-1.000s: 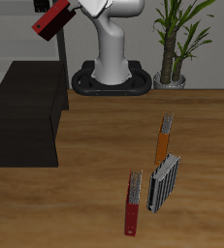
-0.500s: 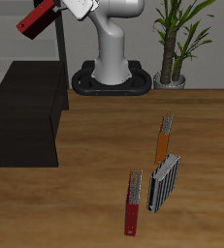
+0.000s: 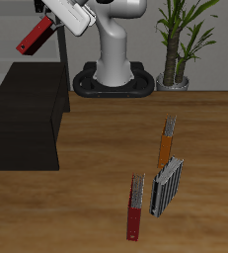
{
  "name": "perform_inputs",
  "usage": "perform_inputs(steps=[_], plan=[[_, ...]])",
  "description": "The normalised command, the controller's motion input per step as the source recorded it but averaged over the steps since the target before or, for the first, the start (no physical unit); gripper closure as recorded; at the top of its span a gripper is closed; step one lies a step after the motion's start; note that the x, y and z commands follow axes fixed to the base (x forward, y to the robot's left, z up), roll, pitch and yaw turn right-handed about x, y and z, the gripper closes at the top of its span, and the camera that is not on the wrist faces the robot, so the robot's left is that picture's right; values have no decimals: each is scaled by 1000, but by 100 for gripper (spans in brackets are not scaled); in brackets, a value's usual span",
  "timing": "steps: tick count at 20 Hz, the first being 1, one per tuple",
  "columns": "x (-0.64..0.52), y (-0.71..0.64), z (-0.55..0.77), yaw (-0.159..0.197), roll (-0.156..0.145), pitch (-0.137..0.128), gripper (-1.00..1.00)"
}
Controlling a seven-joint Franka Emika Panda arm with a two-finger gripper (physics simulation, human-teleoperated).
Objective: Place the left red book flat on top of the shelf and place the orange book upright on top of the shelf
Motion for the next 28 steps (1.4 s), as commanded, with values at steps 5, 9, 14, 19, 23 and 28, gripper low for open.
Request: perform_inputs(steps=[5, 9, 14, 19, 23, 28], plan=[[246, 8, -423, -53, 6, 169, -100], [62, 124, -113, -28, 13, 25, -100], [61, 172, -28, -30, 44, 29, -100], [89, 477, 23, 21, 83, -27, -100], [42, 651, -9, -6, 180, 2, -100], [28, 502, -24, 1, 105, 0, -100]])
